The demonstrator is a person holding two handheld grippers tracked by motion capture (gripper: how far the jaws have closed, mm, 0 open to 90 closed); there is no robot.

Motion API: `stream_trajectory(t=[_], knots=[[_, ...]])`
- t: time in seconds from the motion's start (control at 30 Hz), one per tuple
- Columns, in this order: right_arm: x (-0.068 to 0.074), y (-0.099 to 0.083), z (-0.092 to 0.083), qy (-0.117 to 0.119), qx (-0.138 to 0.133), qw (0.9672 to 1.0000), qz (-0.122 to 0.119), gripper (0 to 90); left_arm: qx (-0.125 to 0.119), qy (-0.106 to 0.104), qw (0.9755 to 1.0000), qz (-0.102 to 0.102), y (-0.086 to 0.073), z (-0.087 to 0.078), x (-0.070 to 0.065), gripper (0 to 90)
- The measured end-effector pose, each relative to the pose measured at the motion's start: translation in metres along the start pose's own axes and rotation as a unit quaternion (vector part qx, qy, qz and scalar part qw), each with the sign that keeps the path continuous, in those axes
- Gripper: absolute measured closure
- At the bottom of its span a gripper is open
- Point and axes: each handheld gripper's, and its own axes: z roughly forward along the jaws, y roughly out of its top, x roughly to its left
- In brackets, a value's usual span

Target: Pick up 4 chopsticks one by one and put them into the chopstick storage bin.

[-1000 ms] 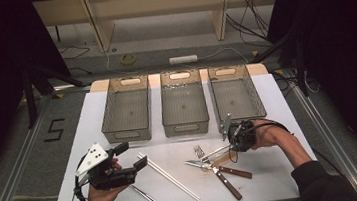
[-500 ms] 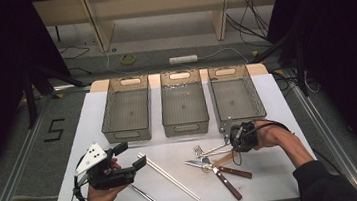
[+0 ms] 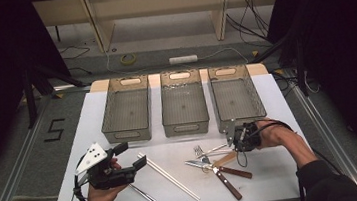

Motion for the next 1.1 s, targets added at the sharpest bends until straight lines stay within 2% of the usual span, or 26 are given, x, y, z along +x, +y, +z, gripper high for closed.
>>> stream_trajectory(t=[0.03,0.17,0.3,0.37,0.57,0.63,0.67,0.7,0.73,0.83,0.93,1.03,1.07,1.1], knots=[[0.0,-0.001,-0.002,-0.002,-0.005,1.0,-0.001,86.8,0.0,-0.004,1.0,-0.003,0.0,0.001,0.0,15.6],[0.001,-0.002,-0.013,-0.014,-0.017,0.9997,0.004,87.0,0.02,-0.007,0.9997,0.009,0.0,0.007,-0.005,15.6],[0.004,0.0,-0.02,-0.021,-0.025,0.9995,0.002,87.0,0.048,-0.01,0.9987,0.015,0.0,0.017,-0.009,15.6],[0.006,0.003,-0.023,-0.024,-0.021,0.9995,-0.002,87.0,0.068,-0.01,0.9974,0.021,-0.001,0.024,-0.01,15.6],[0.016,0.021,-0.039,-0.039,-0.042,0.9982,-0.018,87.0,0.109,-0.024,0.993,0.039,0.002,0.043,-0.017,16.7],[0.023,0.033,-0.045,-0.043,-0.055,0.9971,-0.03,87.0,0.118,-0.029,0.9913,0.052,0.004,0.048,-0.021,18.8],[0.023,0.033,-0.045,-0.043,-0.055,0.9971,-0.03,87.0,0.122,-0.035,0.9903,0.057,0.004,0.051,-0.023,18.8],[0.026,0.041,-0.047,-0.045,-0.061,0.9963,-0.039,87.0,0.125,-0.04,0.9896,0.06,0.005,0.054,-0.026,20.0],[0.026,0.041,-0.047,-0.045,-0.061,0.9963,-0.039,87.0,0.129,-0.038,0.9887,0.067,0.005,0.056,-0.029,20.0],[0.031,0.051,-0.051,-0.048,-0.071,0.9952,-0.048,87.0,0.147,-0.043,0.9836,0.096,0.006,0.066,-0.037,20.3],[0.036,0.059,-0.052,-0.048,-0.07,0.9944,-0.063,87.0,0.158,-0.056,0.98,0.107,0.006,0.074,-0.044,21.3],[0.041,0.065,-0.052,-0.051,-0.072,0.9938,-0.068,86.9,0.174,-0.054,0.9744,0.131,0.006,0.079,-0.05,22.5],[0.041,0.067,-0.052,-0.052,-0.069,0.9933,-0.077,86.9,0.178,-0.056,0.9732,0.134,0.006,0.081,-0.051,23.0],[0.042,0.069,-0.051,-0.055,-0.068,0.9934,-0.075,86.9,0.181,-0.06,0.9721,0.137,0.005,0.083,-0.053,23.9]])
